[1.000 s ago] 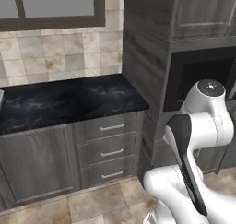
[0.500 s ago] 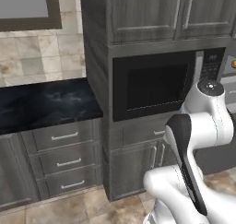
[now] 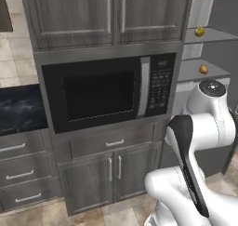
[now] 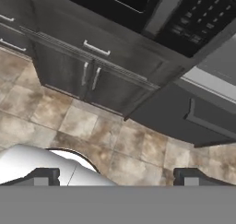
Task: Place one squash and one chicken drumstick in each tupperware on the nearby counter, to pack two identical lunches.
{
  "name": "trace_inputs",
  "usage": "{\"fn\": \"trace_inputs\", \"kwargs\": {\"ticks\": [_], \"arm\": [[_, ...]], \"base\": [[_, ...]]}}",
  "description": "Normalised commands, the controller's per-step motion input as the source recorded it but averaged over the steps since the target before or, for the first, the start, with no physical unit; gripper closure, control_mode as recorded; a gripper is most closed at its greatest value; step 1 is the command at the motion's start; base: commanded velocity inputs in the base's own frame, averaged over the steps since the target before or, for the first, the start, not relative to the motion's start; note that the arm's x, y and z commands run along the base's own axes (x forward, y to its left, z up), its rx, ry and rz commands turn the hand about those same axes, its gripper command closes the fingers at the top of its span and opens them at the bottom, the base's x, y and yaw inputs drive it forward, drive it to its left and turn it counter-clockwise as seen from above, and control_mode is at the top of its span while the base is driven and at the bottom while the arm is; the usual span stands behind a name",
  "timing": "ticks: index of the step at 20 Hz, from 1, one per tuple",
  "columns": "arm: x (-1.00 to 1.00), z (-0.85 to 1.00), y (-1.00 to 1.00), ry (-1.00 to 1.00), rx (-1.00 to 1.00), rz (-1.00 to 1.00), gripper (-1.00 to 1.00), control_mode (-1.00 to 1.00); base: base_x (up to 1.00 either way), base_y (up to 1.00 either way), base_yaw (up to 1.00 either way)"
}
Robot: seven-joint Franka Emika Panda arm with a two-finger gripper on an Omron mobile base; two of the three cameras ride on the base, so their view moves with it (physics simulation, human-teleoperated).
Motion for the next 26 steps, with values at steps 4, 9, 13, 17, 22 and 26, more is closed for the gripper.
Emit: {"fn": "trace_inputs", "kwargs": {"ticks": [4, 9, 13, 17, 22, 26], "arm": [[0.00, 0.00, 0.00, 0.00, 0.00, 0.00, -1.00, 1.00], [0.00, 0.00, 0.00, 0.00, 0.00, 0.00, -1.00, 1.00], [0.00, 0.00, 0.00, 0.00, 0.00, 0.00, -1.00, 1.00], [0.00, 0.00, 0.00, 0.00, 0.00, 0.00, -1.00, 1.00], [0.00, 0.00, 0.00, 0.00, 0.00, 0.00, -1.00, 1.00], [0.00, 0.00, 0.00, 0.00, 0.00, 0.00, -1.00, 1.00]], "base": [[0.00, -1.00, 0.00], [0.00, -1.00, 0.01], [0.00, -1.00, 0.03], [0.07, -0.62, 0.05], [0.34, -0.29, 0.05], [0.45, -0.16, 0.03]]}}
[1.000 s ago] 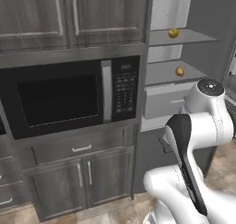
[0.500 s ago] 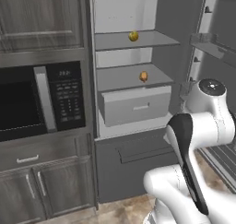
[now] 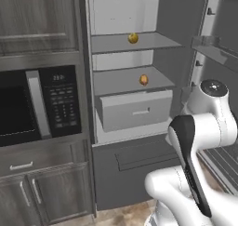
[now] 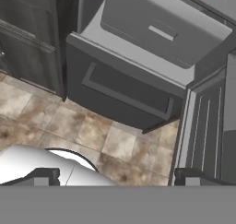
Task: Place one squash and one chicken drumstick in each tupperware on the nearby counter, to pack two identical lunches.
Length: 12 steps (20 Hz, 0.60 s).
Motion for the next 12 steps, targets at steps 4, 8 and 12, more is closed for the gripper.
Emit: {"fn": "trace_inputs", "kwargs": {"ticks": [4, 8, 12], "arm": [[0.00, 0.00, 0.00, 0.00, 0.00, 0.00, -1.00, 1.00], [0.00, 0.00, 0.00, 0.00, 0.00, 0.00, -1.00, 1.00], [0.00, 0.00, 0.00, 0.00, 0.00, 0.00, -1.00, 1.00]], "base": [[0.29, -0.38, 0.02], [0.25, -0.40, 0.00], [0.55, -0.14, 0.00]]}}
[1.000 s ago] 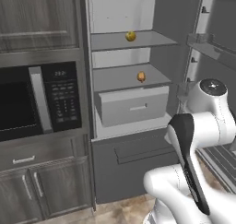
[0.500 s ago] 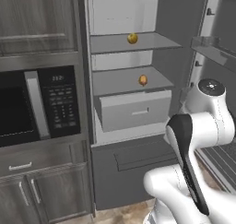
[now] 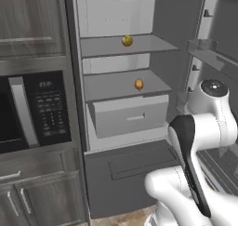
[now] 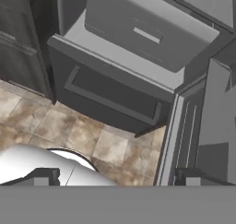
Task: Place one squash and one chicken drumstick in each tupperware on the nearby counter, to pack two identical lunches.
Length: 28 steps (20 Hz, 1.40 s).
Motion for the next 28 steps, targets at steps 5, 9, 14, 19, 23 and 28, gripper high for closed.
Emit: {"fn": "trace_inputs", "kwargs": {"ticks": [5, 9, 14, 19, 23, 28], "arm": [[0.00, 0.00, 0.00, 0.00, 0.00, 0.00, -1.00, 1.00], [0.00, 0.00, 0.00, 0.00, 0.00, 0.00, -1.00, 1.00], [-0.03, 0.03, -0.03, -0.06, 0.02, 0.00, -1.00, -1.00], [-0.03, 0.33, 0.04, -0.21, 0.01, -0.02, -1.00, -1.00], [0.00, 0.65, 0.33, -0.25, 0.11, -0.10, -1.00, -1.00], [0.00, 0.72, 0.43, -0.19, 0.16, -0.13, -1.00, -1.00]], "base": [[0.76, 0.00, 0.00], [0.32, 0.00, 0.00], [0.00, -0.01, 0.00], [0.00, 0.00, 0.00], [0.00, 0.00, 0.00], [0.00, 0.00, 0.00]]}}
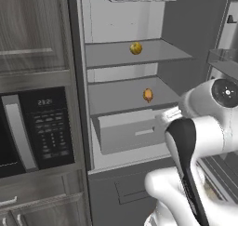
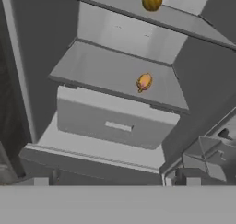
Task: Place one squash and one chicken drumstick in each tupperware on the nearby counter, to pack two identical lunches.
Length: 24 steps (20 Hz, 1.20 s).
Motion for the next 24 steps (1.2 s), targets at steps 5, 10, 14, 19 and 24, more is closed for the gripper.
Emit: {"fn": "trace_inputs", "kwargs": {"ticks": [5, 10, 14, 19, 24], "arm": [[0.00, 0.64, 0.10, -0.08, 0.29, -0.07, -1.00, -1.00], [-0.06, 0.29, 0.00, -0.10, 0.39, 0.00, -1.00, -1.00], [0.06, 0.00, 0.00, -0.20, 0.28, 0.00, -1.00, -1.00], [0.23, 0.04, 0.03, -0.04, -0.04, -0.06, -1.00, -1.00], [0.23, 0.16, -0.05, 0.01, -0.10, -0.05, -1.00, -1.00]], "base": [[0.00, 0.00, 0.00], [0.00, 0.00, 0.00], [0.00, 0.00, 0.00], [0.00, 0.00, 0.00], [0.00, 0.00, 0.00]]}}
